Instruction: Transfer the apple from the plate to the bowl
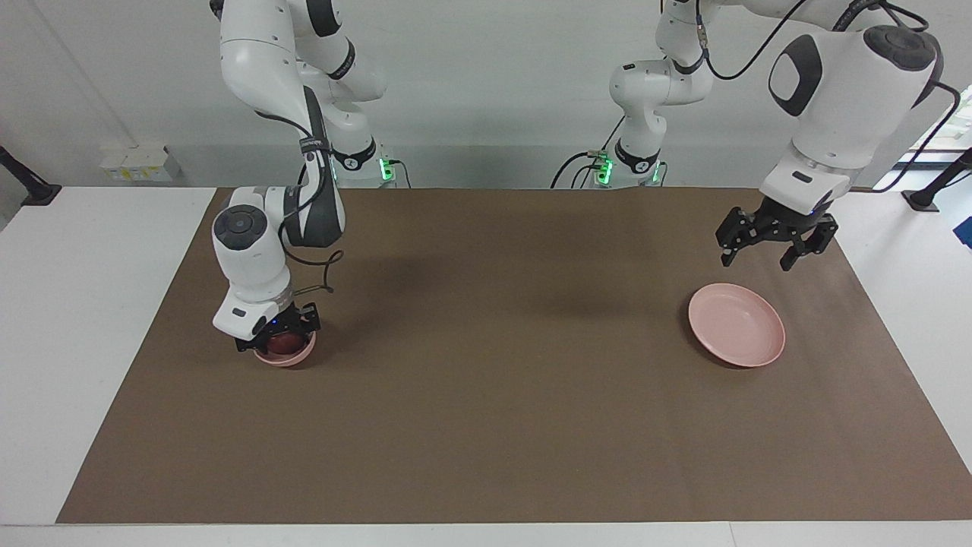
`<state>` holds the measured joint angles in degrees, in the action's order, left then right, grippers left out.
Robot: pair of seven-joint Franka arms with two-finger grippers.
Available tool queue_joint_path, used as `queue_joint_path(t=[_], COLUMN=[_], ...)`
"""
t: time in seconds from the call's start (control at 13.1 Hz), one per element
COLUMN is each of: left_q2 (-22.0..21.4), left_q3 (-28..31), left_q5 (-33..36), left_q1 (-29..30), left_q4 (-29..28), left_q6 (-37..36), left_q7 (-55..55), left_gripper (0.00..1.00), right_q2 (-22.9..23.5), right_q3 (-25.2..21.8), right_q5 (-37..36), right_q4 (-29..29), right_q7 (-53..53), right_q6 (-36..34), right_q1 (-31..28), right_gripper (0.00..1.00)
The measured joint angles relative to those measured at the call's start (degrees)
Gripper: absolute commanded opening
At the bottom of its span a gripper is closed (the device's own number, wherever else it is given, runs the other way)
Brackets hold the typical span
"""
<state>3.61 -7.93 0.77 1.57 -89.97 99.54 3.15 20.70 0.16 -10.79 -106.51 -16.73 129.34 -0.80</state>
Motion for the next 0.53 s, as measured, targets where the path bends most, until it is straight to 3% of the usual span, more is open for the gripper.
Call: queue_joint_path(t=[0.31, 0.53], left_q2=[-1.43, -1.30], left_q3=[0.03, 0.01], left_q5=[0.01, 0.01], left_q1=[0.29, 0.29], left_q4=[-0.17, -0.29], left_q6=[-2.26, -2.27], left_q7=[0.06, 0.08], left_gripper=[1.00, 1.00], right_q2=[-0.11, -3.35], right_q3=[0.09, 0.23], right_q5=[0.00, 1.68], right_q4=[0.63, 2.89], right_q7=[0.20, 3.34], right_q6=[-0.16, -6.15], right_q1=[-0.10, 0.51], right_gripper=[1.00, 1.00])
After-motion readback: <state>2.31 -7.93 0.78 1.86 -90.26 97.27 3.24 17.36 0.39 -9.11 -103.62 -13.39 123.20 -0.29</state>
